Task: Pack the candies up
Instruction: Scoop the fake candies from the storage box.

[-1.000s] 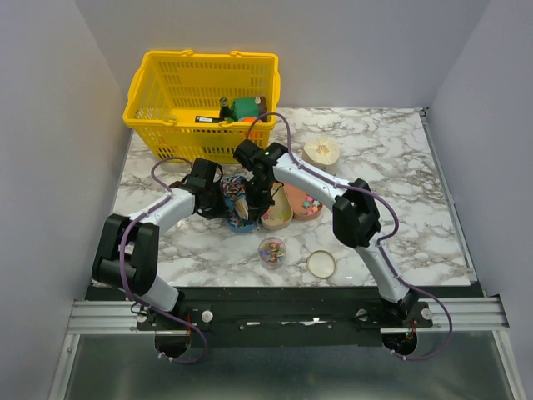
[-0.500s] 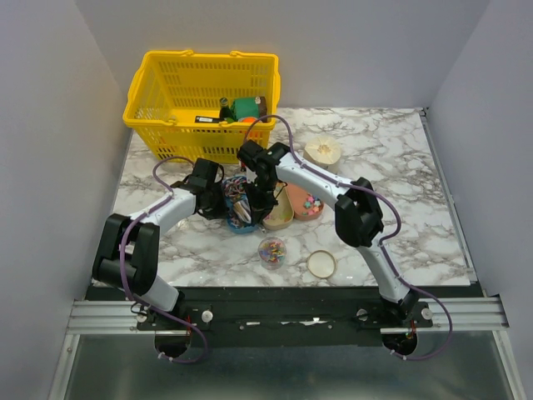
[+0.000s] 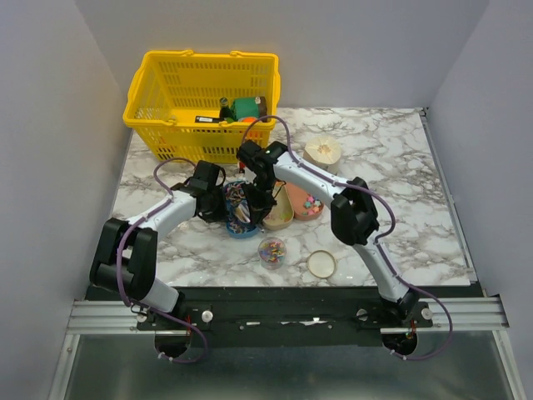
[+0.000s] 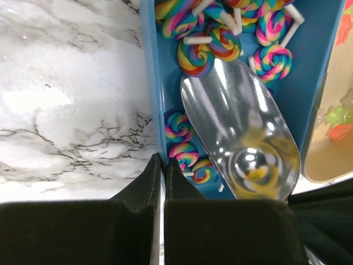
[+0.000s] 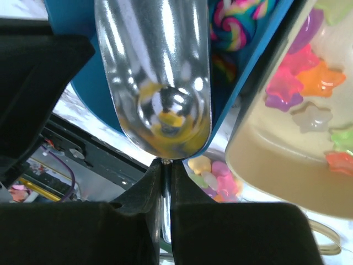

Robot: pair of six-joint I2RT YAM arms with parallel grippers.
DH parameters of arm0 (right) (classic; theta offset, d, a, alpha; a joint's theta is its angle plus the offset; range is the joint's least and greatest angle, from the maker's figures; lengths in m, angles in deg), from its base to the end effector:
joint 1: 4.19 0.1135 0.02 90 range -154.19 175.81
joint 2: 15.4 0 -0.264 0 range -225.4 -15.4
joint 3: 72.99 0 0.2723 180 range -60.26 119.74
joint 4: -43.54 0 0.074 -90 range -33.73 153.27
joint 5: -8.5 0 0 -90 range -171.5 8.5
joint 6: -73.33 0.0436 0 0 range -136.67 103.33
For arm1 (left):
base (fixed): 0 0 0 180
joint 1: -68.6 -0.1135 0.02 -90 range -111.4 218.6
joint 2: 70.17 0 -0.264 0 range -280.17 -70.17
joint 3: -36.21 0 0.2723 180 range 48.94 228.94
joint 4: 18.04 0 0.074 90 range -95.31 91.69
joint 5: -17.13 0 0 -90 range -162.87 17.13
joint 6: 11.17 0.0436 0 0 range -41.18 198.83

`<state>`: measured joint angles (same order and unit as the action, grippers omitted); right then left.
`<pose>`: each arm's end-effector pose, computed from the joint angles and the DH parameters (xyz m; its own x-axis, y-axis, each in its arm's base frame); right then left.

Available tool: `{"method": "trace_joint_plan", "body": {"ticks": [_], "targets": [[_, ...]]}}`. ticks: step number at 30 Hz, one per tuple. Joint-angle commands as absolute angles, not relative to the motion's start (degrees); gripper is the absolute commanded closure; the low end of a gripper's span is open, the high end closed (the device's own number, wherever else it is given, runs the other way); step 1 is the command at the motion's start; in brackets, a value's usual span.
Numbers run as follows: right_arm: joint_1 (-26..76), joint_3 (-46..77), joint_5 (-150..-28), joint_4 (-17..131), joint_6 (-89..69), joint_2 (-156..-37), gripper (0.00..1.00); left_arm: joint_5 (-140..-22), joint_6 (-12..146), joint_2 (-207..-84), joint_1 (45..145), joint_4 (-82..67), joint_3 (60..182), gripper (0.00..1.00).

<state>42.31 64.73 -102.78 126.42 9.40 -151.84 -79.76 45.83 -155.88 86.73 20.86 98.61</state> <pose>0.3329 0.3738 0.1881 -0.9248 -0.3796 0.0266 -0.3407 0.8570 0.3867 0.2882 -0.0999 0.1653 -0.9023 -0.2735 -0.3332 -0.1542 0.9266 -0.3429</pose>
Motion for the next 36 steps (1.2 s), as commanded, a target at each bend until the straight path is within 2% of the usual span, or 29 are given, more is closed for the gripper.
{"method": "trace_joint_plan", "body": {"ticks": [1,5,9,26,31,36], "targets": [[41.2,67.8,-102.2,126.1,12.2,-156.2,0.99,-79.0,47.4,-154.6,87.7,22.5,97.8,1.0],[41.2,67.6,-100.9,122.0,14.0,-157.0,0.99,-78.9,47.5,-154.9,88.2,22.7,98.0,1.0],[41.1,61.8,-98.0,115.3,14.7,-154.7,0.99,-79.0,47.5,-154.9,88.4,22.7,98.2,1.0],[41.2,55.2,-85.9,111.8,10.5,-153.6,0.99,-78.1,46.9,-155.9,88.4,23.2,100.7,1.0],[41.1,55.7,-90.5,114.1,16.9,-153.4,0.99,-77.9,46.8,-155.8,88.4,23.3,100.8,1.0],[39.4,52.3,-101.6,113.8,26.5,-151.0,0.99,-77.7,46.7,-155.7,88.4,23.3,100.7,1.0]]}}
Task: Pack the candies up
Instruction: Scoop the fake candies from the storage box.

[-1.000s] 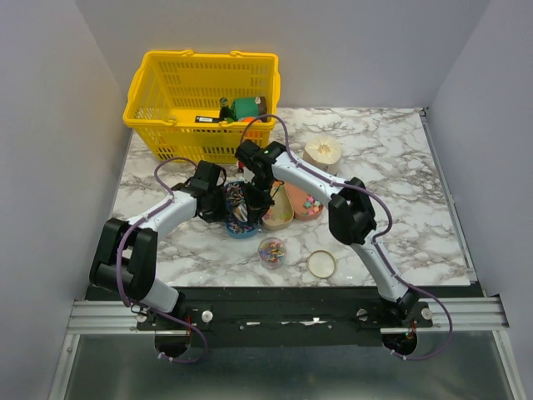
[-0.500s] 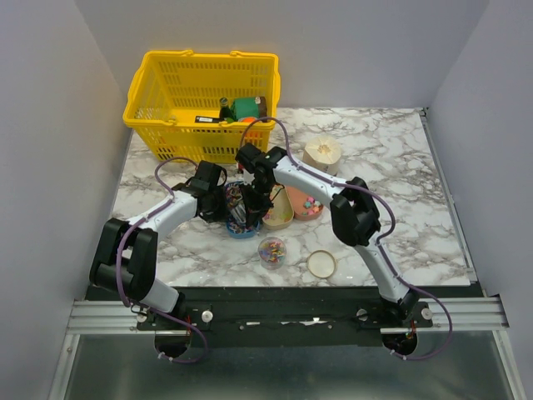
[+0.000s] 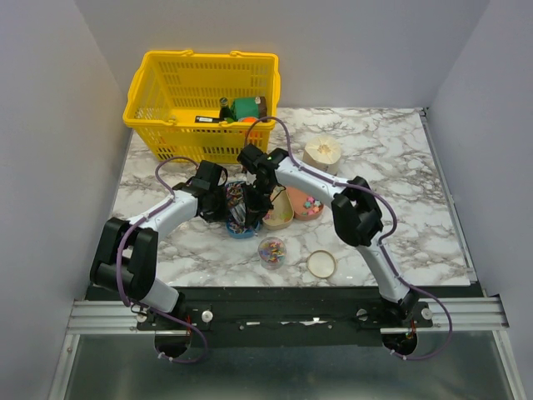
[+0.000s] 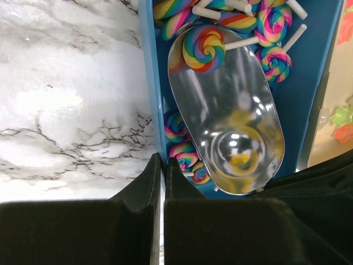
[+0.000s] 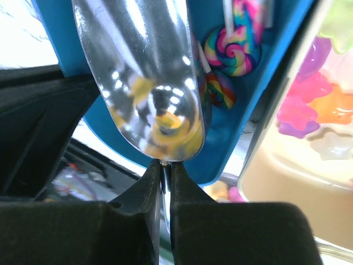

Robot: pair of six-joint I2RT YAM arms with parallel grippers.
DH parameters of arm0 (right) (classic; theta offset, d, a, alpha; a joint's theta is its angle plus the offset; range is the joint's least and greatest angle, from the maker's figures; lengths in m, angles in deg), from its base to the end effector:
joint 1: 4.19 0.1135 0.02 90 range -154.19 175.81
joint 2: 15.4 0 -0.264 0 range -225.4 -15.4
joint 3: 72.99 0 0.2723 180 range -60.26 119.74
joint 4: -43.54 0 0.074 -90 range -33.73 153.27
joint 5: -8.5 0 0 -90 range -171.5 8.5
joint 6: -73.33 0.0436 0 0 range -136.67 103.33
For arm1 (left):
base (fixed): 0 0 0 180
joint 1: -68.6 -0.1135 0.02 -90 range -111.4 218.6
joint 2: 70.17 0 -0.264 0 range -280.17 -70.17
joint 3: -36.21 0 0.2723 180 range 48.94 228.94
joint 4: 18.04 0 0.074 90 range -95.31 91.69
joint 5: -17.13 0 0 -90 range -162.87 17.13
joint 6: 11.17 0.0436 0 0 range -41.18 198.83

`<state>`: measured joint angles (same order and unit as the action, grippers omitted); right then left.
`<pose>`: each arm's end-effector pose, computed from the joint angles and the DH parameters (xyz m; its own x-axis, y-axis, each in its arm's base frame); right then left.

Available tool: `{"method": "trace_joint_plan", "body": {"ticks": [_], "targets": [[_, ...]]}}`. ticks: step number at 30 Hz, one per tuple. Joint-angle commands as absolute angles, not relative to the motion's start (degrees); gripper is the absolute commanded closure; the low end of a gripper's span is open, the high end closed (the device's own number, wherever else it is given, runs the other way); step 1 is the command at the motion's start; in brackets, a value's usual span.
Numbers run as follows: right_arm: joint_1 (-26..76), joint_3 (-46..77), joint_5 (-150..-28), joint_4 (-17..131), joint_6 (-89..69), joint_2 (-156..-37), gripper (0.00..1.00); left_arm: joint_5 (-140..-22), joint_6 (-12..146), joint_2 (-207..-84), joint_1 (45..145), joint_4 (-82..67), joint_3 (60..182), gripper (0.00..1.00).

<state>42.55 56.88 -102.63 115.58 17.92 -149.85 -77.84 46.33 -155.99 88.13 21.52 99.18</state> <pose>0.3332 0.3770 0.1687 -0.9669 -0.2548 0.0086 -0.2278 0.8784 0.4201 0.2872 -0.1059 0.1670 -0.9037 -0.2474 -0.3494 -0.1360 0.9398 -0.3136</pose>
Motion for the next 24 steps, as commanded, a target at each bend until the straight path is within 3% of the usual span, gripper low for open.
{"method": "trace_joint_plan", "body": {"ticks": [1,9,24], "targets": [[39.4,52.1,-103.5,113.3,27.1,-150.3,0.99,-77.6,46.7,-155.7,88.4,23.3,100.7,1.0],[38.8,54.3,-105.5,114.5,26.8,-146.7,0.99,-77.1,46.7,-155.8,88.4,23.3,100.7,1.0],[38.8,47.8,-92.3,105.5,15.4,-146.4,0.99,-77.4,46.7,-156.6,88.4,23.4,101.8,1.0]]}}
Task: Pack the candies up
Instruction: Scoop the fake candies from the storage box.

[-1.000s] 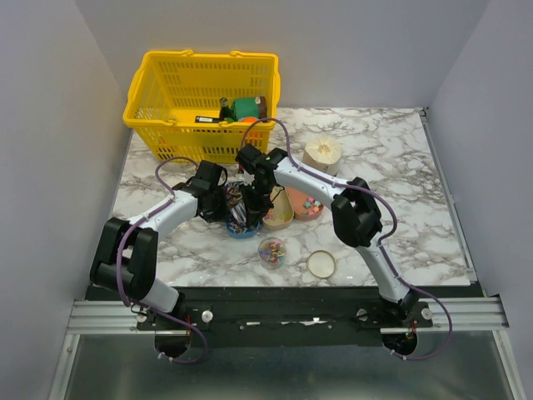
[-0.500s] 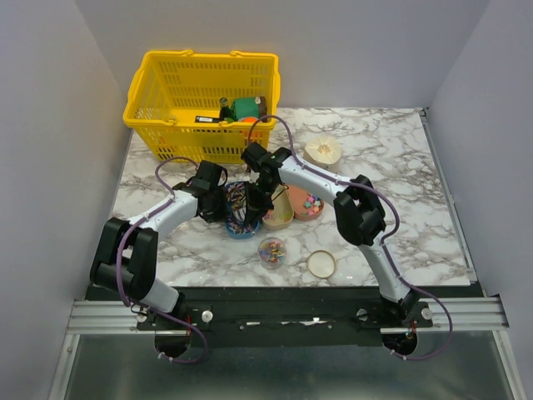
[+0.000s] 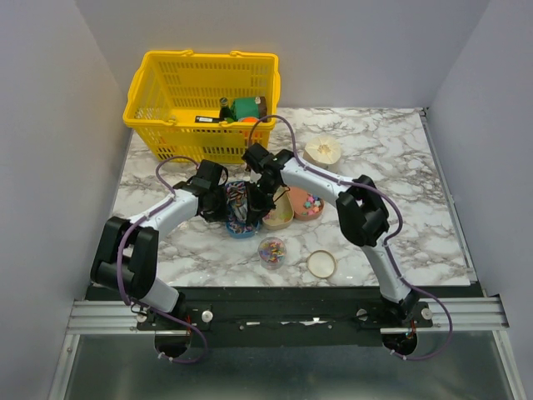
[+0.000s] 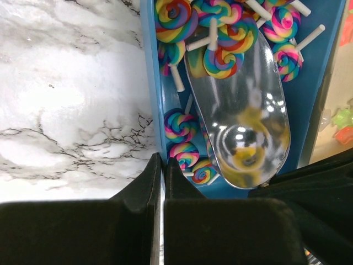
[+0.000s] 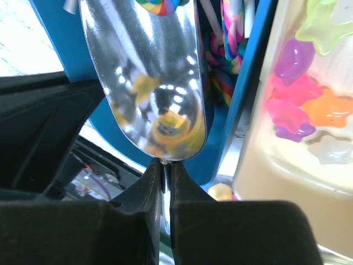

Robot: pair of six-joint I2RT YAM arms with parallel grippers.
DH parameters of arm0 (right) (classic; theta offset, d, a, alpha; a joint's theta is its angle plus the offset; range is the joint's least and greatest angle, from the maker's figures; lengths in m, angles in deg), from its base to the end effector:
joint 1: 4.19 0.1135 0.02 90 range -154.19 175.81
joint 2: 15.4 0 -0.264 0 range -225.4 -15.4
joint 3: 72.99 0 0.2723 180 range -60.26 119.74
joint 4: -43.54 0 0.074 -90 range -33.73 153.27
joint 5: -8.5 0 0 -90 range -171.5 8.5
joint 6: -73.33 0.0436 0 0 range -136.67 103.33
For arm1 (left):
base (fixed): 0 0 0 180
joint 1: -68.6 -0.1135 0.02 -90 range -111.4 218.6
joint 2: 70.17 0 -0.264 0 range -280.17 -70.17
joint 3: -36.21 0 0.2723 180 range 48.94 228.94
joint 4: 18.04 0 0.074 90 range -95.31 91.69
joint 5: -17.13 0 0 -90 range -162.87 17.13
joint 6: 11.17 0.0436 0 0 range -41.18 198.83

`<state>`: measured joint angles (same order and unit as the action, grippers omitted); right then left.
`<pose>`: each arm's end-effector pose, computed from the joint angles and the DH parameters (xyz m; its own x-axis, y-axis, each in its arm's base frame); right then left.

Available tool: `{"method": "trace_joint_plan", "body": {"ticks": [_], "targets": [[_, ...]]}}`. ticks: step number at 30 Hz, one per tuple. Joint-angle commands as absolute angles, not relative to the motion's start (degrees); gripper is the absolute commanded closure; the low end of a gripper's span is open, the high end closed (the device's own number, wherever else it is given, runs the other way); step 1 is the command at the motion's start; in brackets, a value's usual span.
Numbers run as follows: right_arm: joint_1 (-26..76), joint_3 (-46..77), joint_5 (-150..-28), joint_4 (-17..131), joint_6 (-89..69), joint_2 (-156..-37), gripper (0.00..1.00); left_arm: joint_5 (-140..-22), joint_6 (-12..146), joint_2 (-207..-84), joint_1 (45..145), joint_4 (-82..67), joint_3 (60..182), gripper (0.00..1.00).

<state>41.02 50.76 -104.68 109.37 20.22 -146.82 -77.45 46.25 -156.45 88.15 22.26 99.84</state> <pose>0.3379 0.3648 0.1657 -0.9792 -0.2031 -0.0006 -0.1793 0.8630 0.4723 0.2887 -0.1062 0.1675 -0.9052 -0.2481 -0.3449 -0.1420 0.9418 -0.3048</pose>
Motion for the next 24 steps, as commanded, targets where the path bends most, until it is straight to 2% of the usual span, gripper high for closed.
{"method": "trace_joint_plan", "body": {"ticks": [1,8,10,16,24], "targets": [[38.9,46.7,-92.1,105.2,14.4,-145.8,0.99,-77.4,46.7,-156.7,88.4,23.4,102.0,1.0],[39.8,42.4,-89.7,102.9,8.0,-141.9,0.99,-76.9,46.5,-157.0,88.3,23.8,103.2,0.99],[40.1,41.6,-89.5,102.2,7.1,-141.3,0.99,-76.6,46.3,-156.9,88.3,23.9,103.4,0.91],[41.6,39.5,-85.9,100.7,3.8,-139.7,0.99,-76.5,46.1,-156.8,88.3,24.1,104.2,0.77],[42.3,35.7,-83.4,97.9,2.9,-137.7,0.99,-75.6,46.0,-156.1,88.2,25.2,105.4,0.68]]}}
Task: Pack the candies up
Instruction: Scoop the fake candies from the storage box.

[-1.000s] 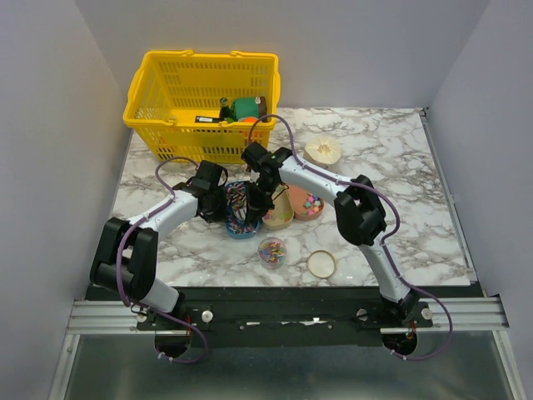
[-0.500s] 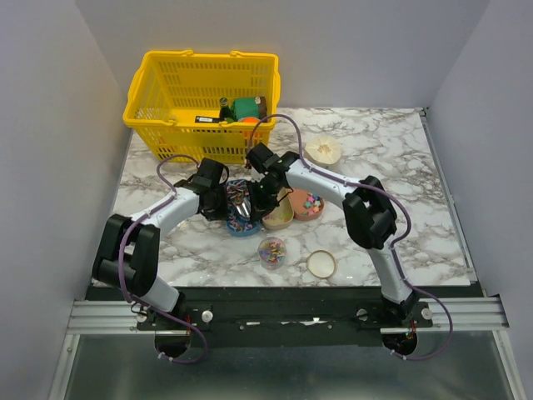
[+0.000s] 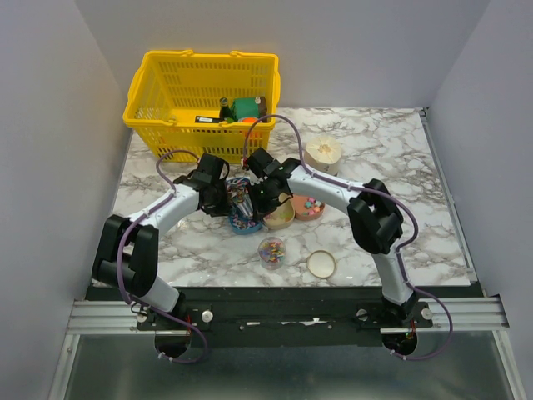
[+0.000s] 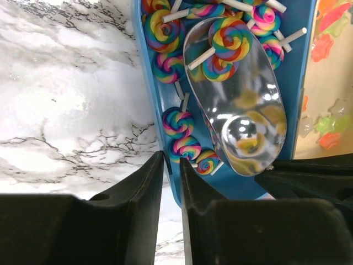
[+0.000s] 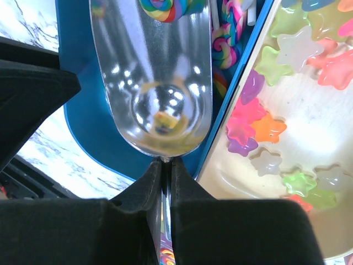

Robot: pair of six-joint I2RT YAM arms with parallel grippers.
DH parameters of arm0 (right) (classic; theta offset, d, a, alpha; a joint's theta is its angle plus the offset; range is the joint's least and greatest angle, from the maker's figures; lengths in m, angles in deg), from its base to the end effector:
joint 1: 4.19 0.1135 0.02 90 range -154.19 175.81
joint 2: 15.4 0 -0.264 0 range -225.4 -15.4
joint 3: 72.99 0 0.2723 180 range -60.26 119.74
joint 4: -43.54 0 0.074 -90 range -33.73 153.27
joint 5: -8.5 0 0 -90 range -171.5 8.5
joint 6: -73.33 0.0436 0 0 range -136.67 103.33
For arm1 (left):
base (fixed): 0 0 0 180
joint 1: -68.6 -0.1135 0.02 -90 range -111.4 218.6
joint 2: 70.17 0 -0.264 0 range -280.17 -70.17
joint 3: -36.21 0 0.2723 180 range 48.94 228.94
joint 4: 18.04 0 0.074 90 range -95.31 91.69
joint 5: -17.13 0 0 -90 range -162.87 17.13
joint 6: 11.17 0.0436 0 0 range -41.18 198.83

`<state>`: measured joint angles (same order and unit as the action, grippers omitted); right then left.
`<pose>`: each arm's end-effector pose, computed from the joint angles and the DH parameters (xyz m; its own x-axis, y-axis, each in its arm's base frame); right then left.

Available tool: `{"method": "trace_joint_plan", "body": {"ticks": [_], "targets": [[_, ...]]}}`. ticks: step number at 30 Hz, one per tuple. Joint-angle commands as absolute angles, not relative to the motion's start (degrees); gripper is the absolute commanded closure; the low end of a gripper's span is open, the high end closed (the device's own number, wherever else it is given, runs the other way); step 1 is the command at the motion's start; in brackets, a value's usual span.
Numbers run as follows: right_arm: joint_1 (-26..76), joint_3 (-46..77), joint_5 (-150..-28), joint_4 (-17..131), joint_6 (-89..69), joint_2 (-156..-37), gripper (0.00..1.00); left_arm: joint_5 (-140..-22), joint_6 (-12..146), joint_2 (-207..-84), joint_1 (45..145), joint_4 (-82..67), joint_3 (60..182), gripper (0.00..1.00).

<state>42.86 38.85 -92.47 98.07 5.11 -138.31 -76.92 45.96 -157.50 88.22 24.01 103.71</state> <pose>0.3202 0.3562 0.1765 -0.8627 -0.3921 -0.3193 -0.4868 0.8151 0.3142 0.2997 -0.1101 0.1812 -0.8966 -0.2551 -0.3621 -0.1432 0.9405 -0.3081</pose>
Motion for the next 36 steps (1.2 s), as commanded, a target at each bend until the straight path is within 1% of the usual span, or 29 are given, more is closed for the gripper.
{"method": "trace_joint_plan", "body": {"ticks": [1,3,4,12,13,16,19,28,32,36], "targets": [[42.4,35.5,-83.6,97.6,2.9,-136.9,0.99,-75.5,46.0,-156.1,88.2,25.4,105.6,0.66],[42.4,35.2,-83.7,97.2,2.9,-136.1,0.99,-75.4,46.0,-155.9,88.2,25.6,105.8,0.64],[42.5,35.0,-83.7,97.1,2.9,-135.1,0.99,-75.3,46.1,-155.7,88.2,25.8,106.0,0.6],[42.8,34.4,-84.4,96.1,2.2,-132.0,0.99,-74.1,46.1,-153.1,87.7,26.2,106.1,0.46],[42.9,34.1,-84.3,96.0,2.2,-131.7,0.99,-74.0,46.1,-152.9,87.7,26.2,105.9,0.42],[43.2,33.3,-84.3,95.6,2.1,-130.3,0.99,-73.3,46.1,-151.9,87.5,26.2,105.5,0.36],[43.8,32.7,-83.7,95.4,1.9,-129.1,0.99,-73.3,46.0,-151.3,87.1,26.2,105.1,0.33],[45.0,29.0,-82.4,94.7,2.1,-124.7,0.99,-70.4,45.4,-148.4,85.9,24.8,102.8,0.29],[45.6,26.7,-81.9,95.5,2.5,-120.3,0.99,-69.2,45.1,-145.3,85.1,22.4,100.5,0.28],[47.1,24.6,-78.2,98.0,2.5,-113.9,0.99,-67.2,45.2,-141.3,84.6,20.9,98.6,0.28]]}}
